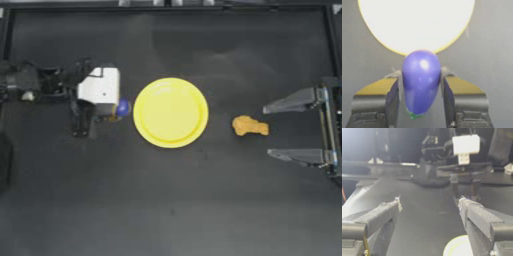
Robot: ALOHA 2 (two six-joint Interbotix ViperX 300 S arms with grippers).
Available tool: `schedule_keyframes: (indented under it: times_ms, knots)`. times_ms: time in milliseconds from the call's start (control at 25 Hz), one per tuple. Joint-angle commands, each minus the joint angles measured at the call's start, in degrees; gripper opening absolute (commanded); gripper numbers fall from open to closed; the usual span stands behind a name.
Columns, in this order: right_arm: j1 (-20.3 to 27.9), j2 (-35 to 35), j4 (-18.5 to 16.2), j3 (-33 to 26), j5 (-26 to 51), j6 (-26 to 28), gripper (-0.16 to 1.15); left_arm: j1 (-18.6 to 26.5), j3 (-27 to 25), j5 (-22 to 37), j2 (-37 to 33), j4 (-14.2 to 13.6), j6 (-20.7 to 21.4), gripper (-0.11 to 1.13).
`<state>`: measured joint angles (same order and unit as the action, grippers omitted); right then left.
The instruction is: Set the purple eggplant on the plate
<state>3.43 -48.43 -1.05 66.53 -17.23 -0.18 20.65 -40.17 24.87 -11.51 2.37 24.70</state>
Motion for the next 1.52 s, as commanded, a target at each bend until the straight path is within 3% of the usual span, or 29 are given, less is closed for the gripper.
schedule_keyframes:
  times_ms: [40,360,560,760,1120,1240,1520]
  knots:
    - [0.09,0.26,0.18,-0.97,-0.53,0.09,0.99,0.18,6.68,0.79,4.13,0.18,3.25,0.38]
    - [0.00,0.35,0.70,-0.53,-0.70,0.18,0.99,0.09,20.21,3.96,17.58,2.11,9.58,0.38]
    - [0.00,0.26,0.62,-0.35,-0.70,0.09,0.99,-0.18,25.40,5.10,22.24,7.12,14.41,0.38]
    - [0.00,0.26,0.70,-0.35,-0.70,0.09,0.99,0.00,26.89,5.54,24.70,11.25,18.63,0.38]
    - [0.00,0.26,0.70,-0.35,-0.70,0.09,0.99,0.09,27.51,5.54,26.98,11.60,19.07,0.40]
    - [0.00,0.26,0.62,-0.35,-0.70,0.09,0.99,0.09,28.04,5.54,27.51,11.60,19.07,0.49]
    - [0.00,0.26,0.70,-0.35,-0.70,0.09,0.99,0.18,28.30,5.71,28.04,11.60,18.63,0.98]
